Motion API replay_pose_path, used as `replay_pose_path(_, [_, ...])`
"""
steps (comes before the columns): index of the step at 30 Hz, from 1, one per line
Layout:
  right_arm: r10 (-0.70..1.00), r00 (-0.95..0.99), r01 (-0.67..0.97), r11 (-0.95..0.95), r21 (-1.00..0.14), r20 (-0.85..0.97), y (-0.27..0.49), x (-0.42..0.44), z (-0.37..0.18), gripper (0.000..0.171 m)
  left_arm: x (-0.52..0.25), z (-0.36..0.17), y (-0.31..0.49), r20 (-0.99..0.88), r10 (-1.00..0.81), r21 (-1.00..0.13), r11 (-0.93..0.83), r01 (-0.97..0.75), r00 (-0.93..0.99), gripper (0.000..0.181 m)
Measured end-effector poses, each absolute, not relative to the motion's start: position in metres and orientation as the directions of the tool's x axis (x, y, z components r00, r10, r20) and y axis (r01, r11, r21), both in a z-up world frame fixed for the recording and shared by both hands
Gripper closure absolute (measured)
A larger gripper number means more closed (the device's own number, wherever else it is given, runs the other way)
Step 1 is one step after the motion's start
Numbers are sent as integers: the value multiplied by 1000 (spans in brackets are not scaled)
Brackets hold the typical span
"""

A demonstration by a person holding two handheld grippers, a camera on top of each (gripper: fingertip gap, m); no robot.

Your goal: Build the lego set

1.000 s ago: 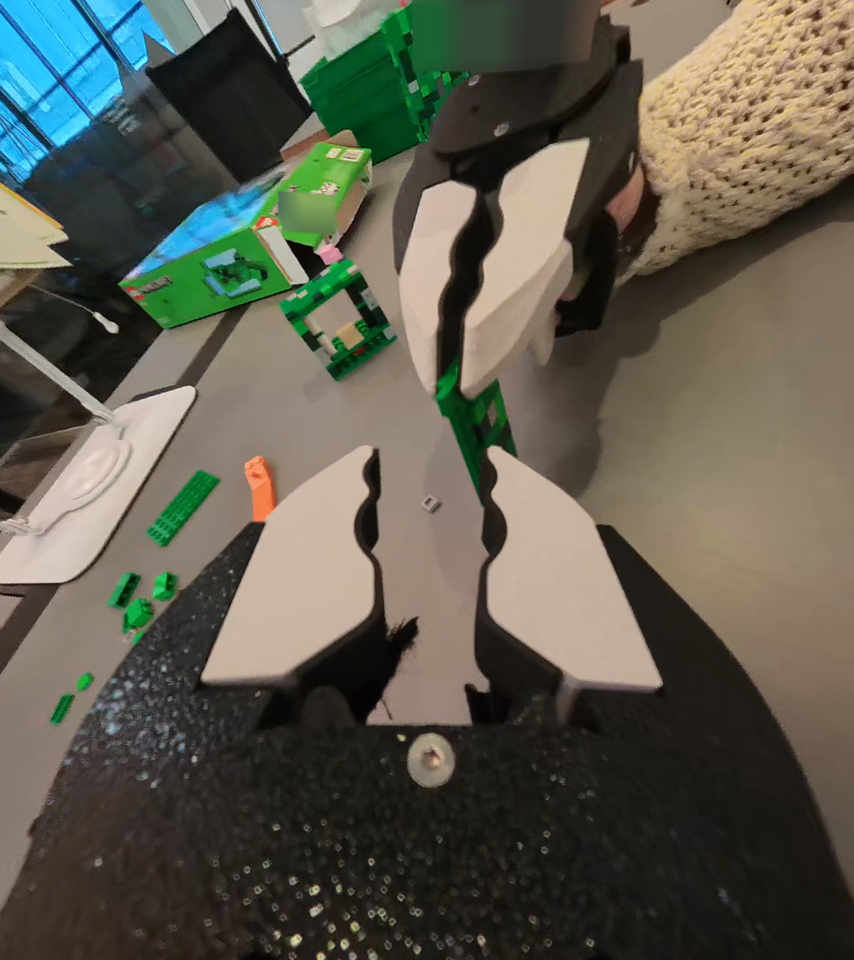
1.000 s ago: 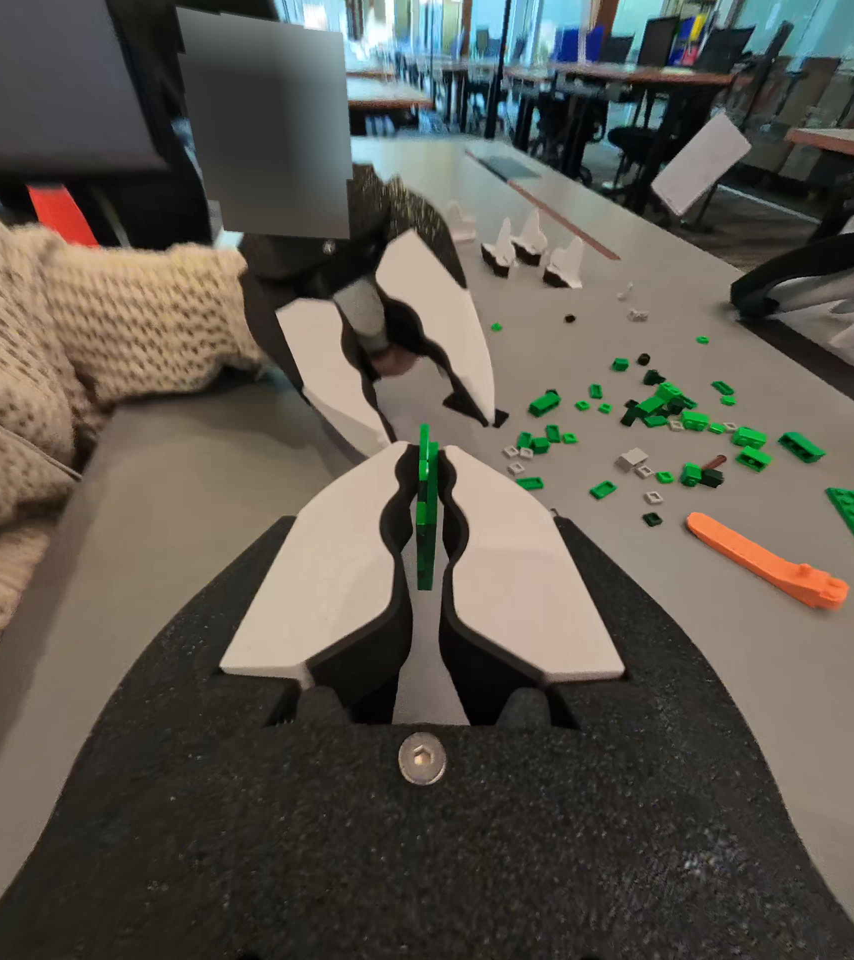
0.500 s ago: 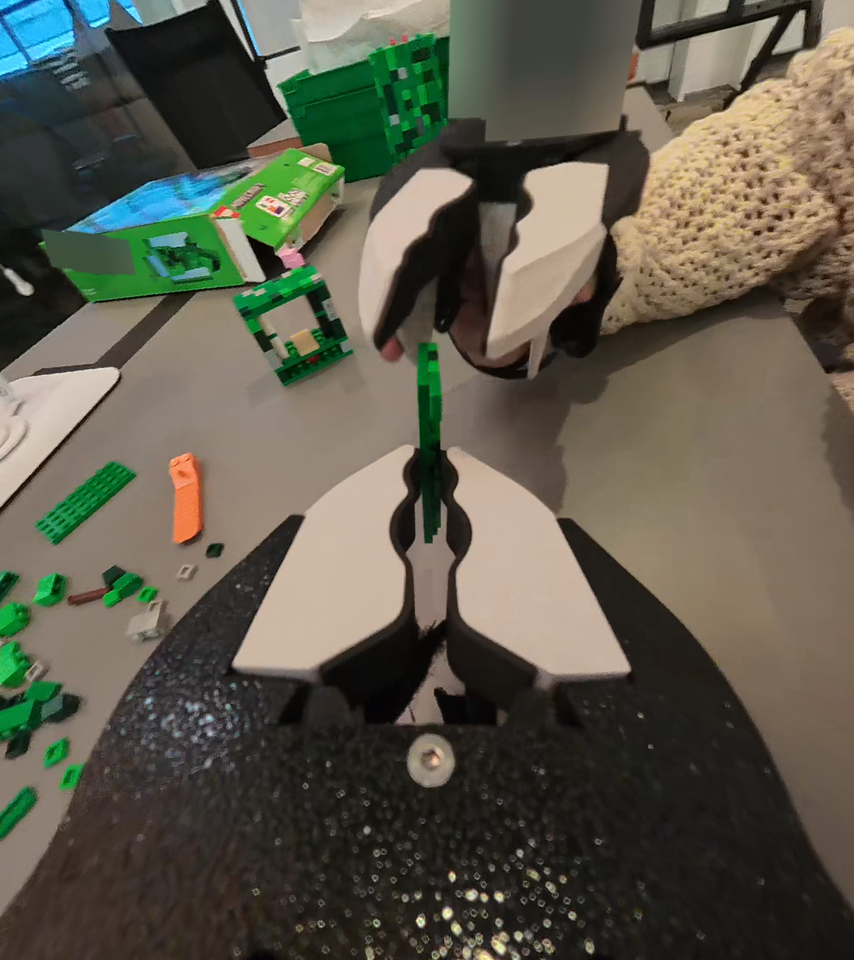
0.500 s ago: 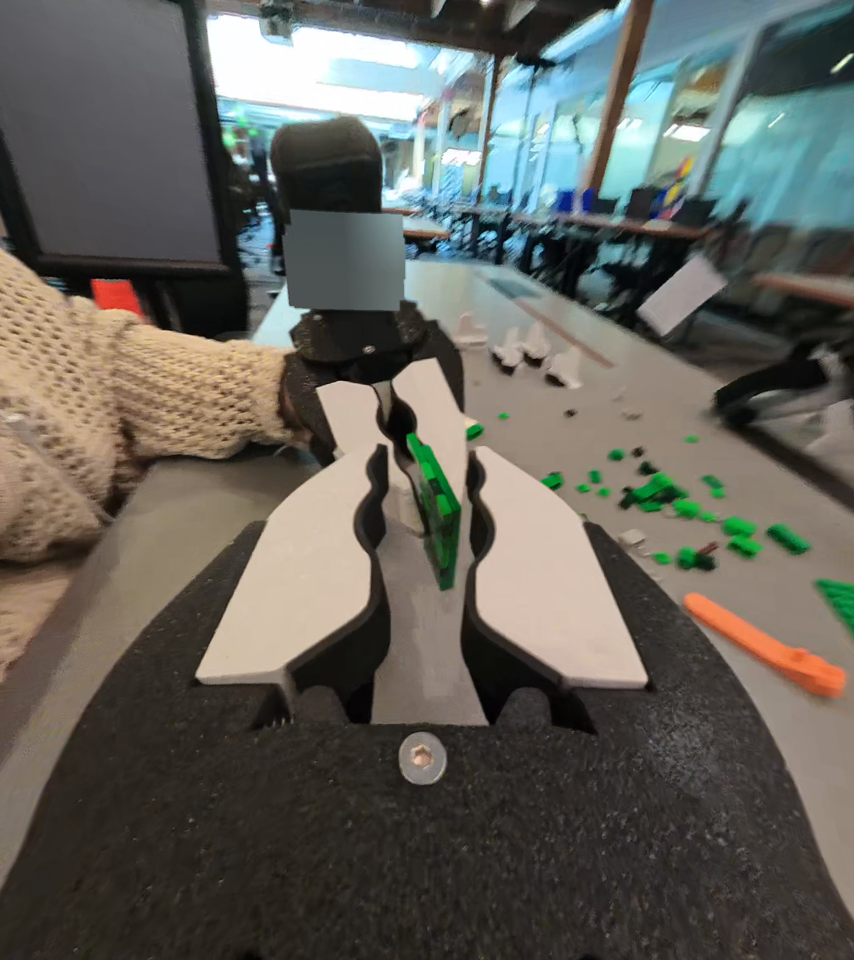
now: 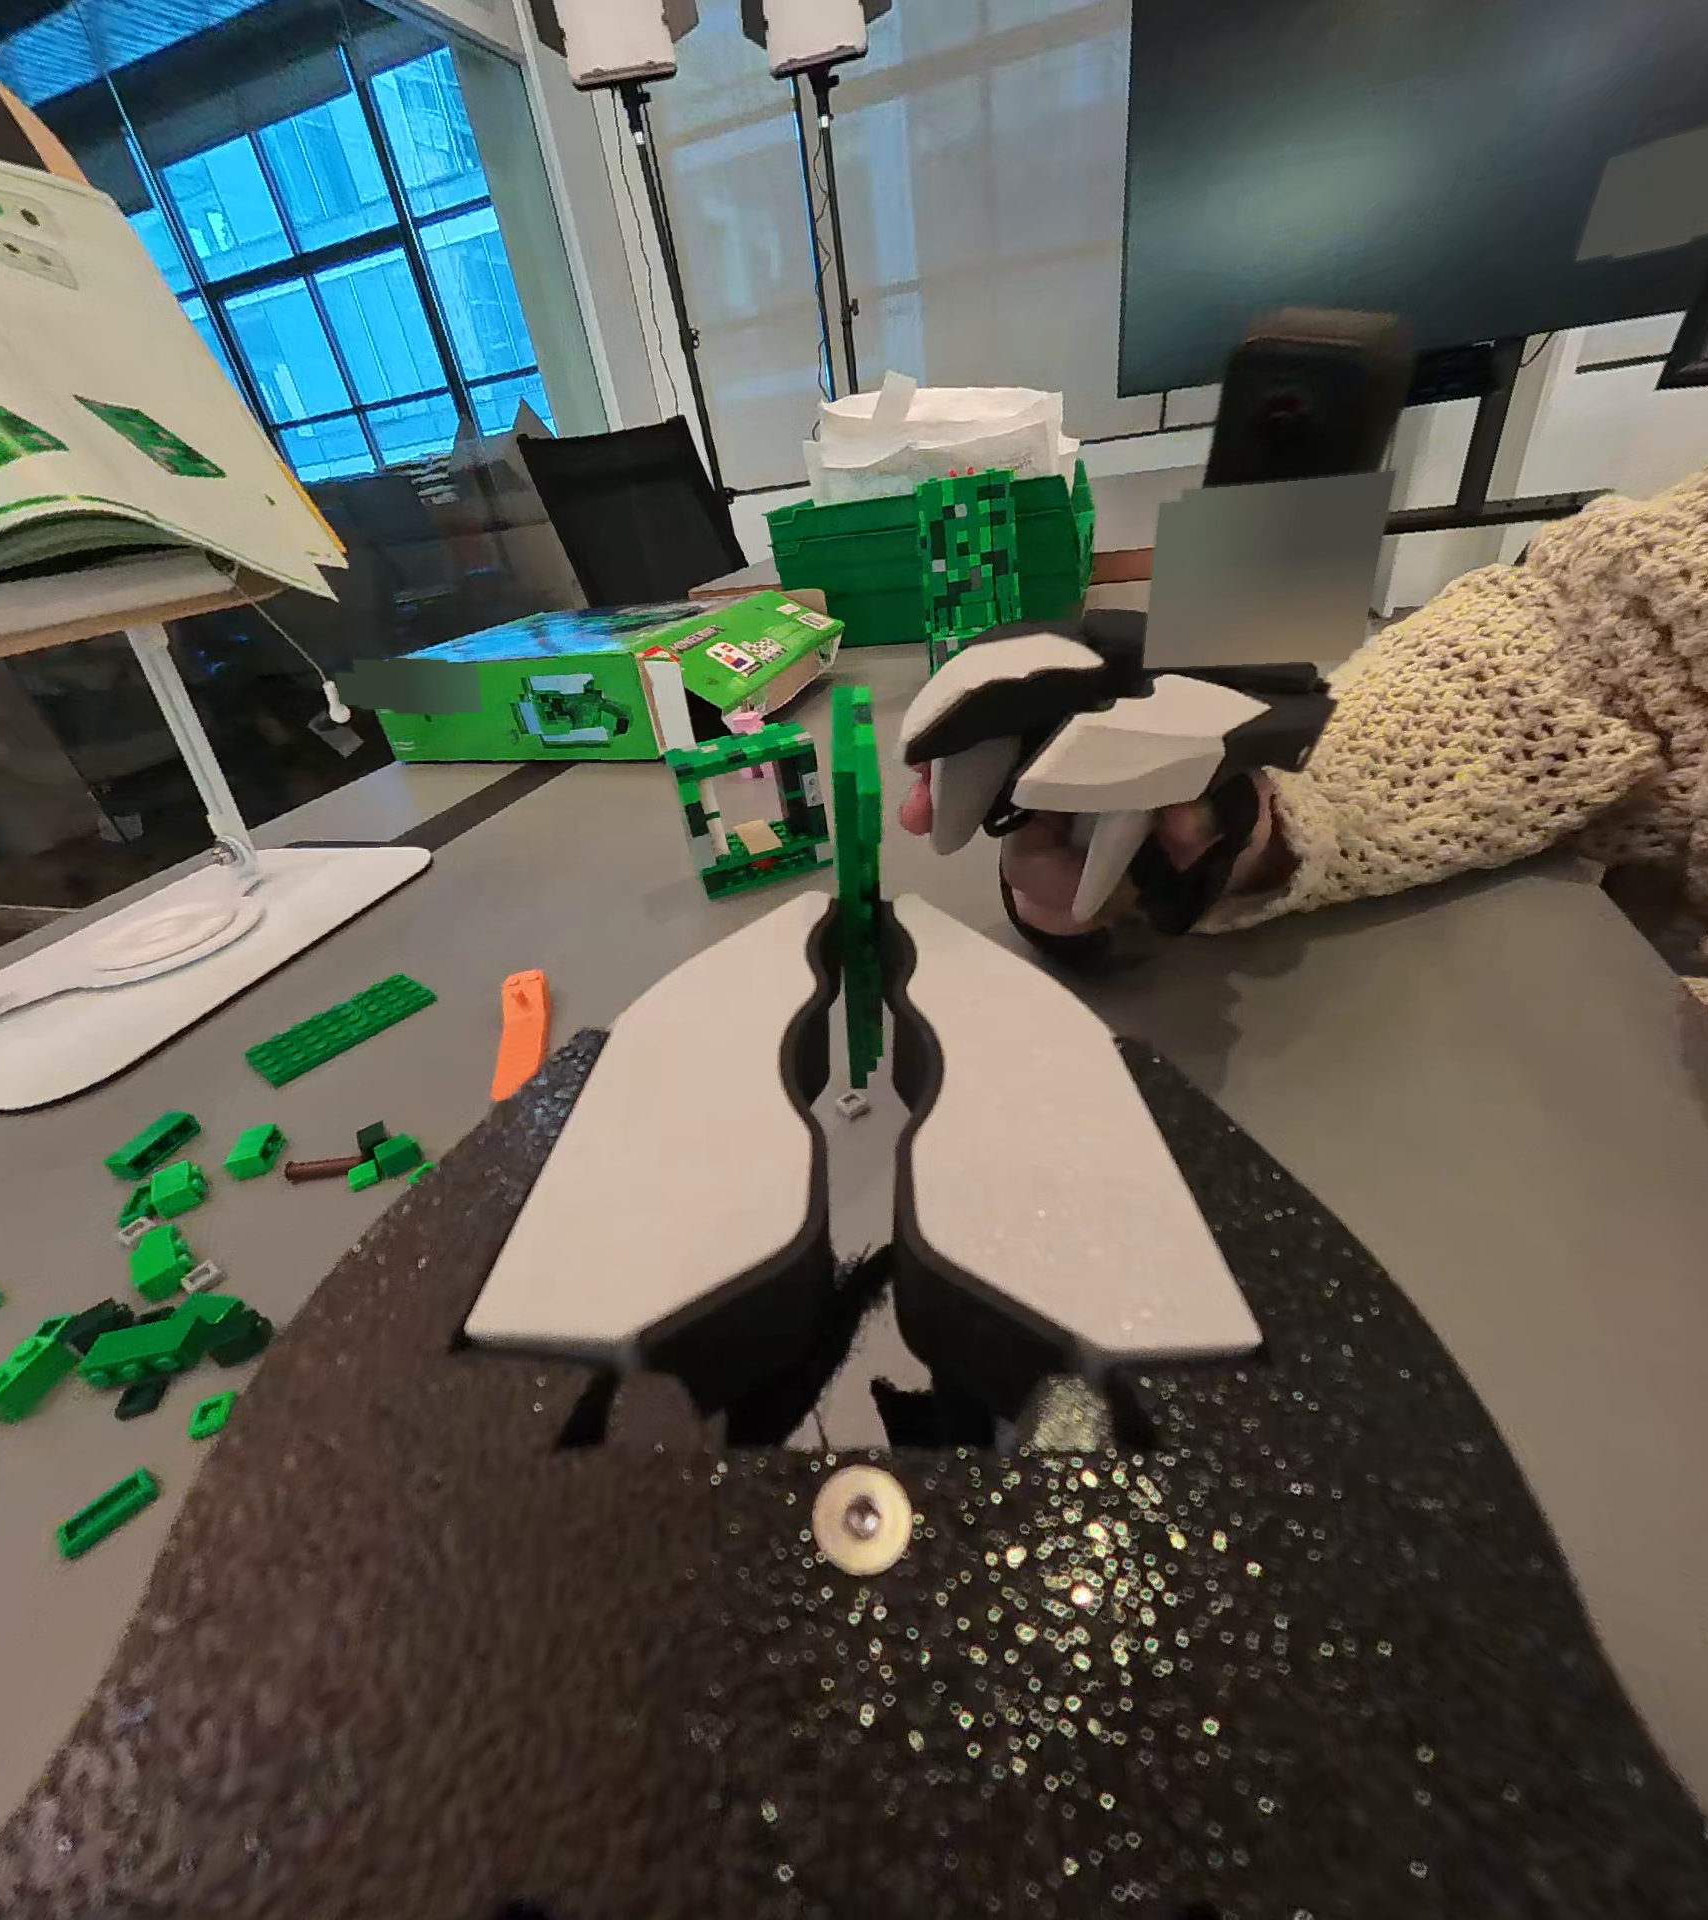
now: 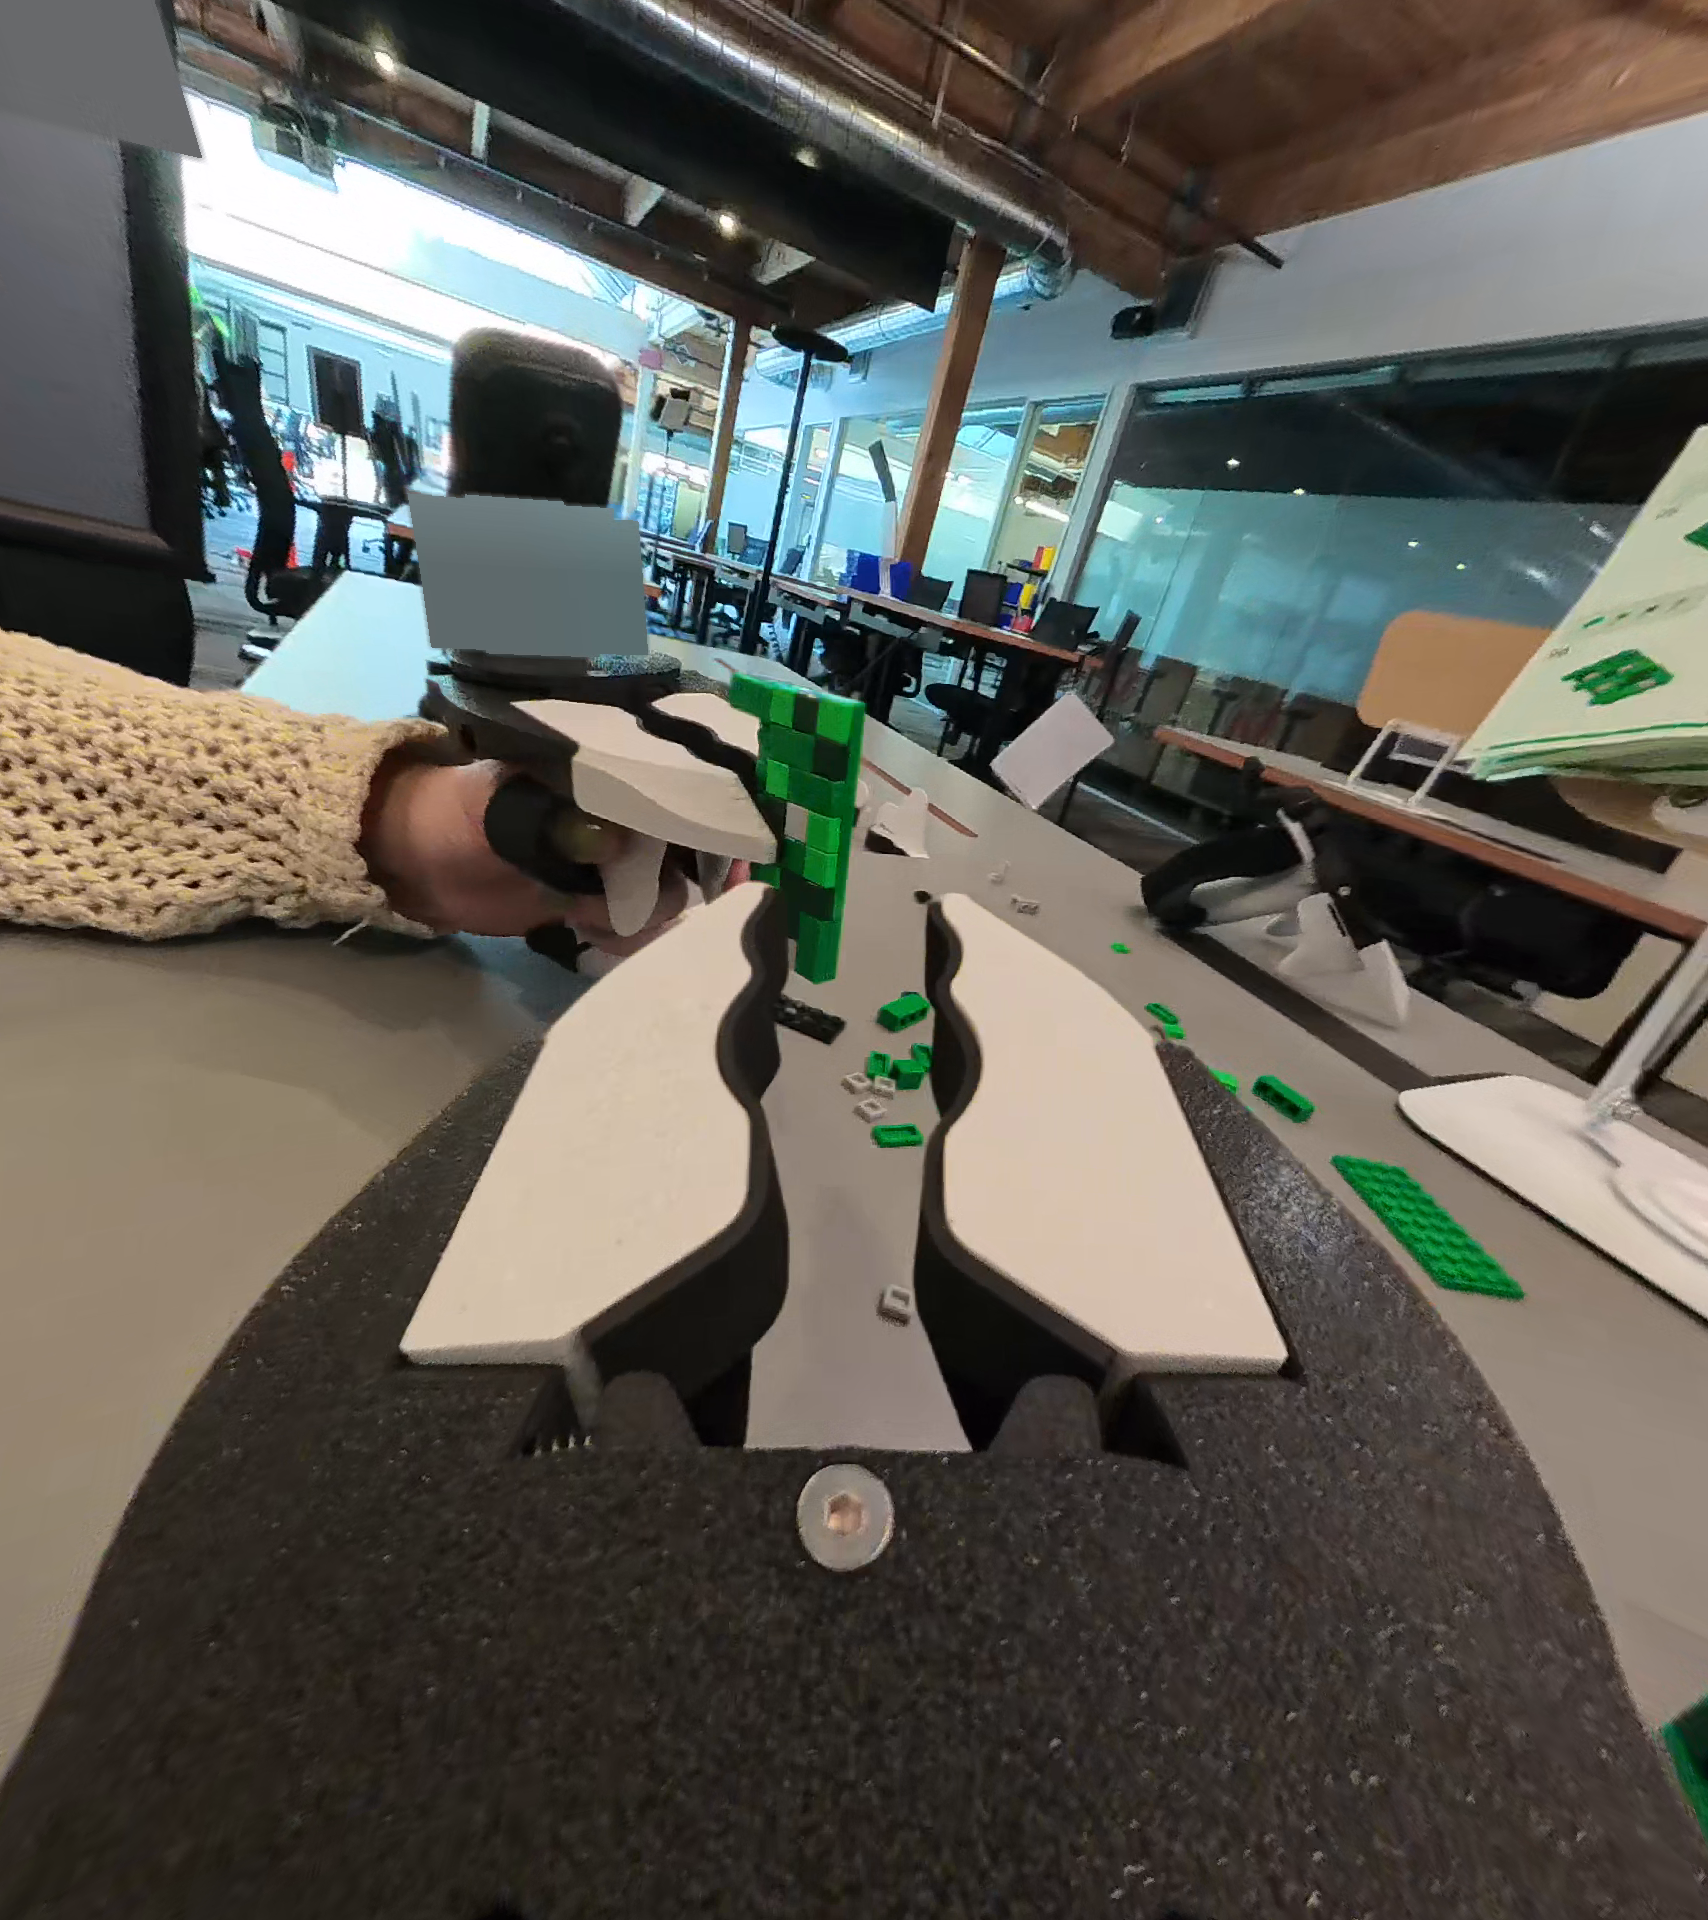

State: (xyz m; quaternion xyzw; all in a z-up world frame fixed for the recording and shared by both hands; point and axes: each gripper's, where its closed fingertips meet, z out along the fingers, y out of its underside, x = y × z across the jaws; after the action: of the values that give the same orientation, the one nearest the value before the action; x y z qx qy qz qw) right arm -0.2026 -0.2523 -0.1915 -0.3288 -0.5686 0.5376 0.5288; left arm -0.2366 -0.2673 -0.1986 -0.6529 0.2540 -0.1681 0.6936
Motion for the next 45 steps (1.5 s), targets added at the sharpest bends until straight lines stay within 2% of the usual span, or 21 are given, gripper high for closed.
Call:
replay_pose_path(8, [934, -198, -202, 257, -945, 296, -253, -204, -193, 151, -240, -207, -263, -218, -519, -976, 112, -187, 826, 175])
replay_pose_path(45, [918, -204, -199, 300, -933, 339, -257, -205, -196, 160, -245, -211, -261, -229, -493, -973, 90, -212, 839, 175])
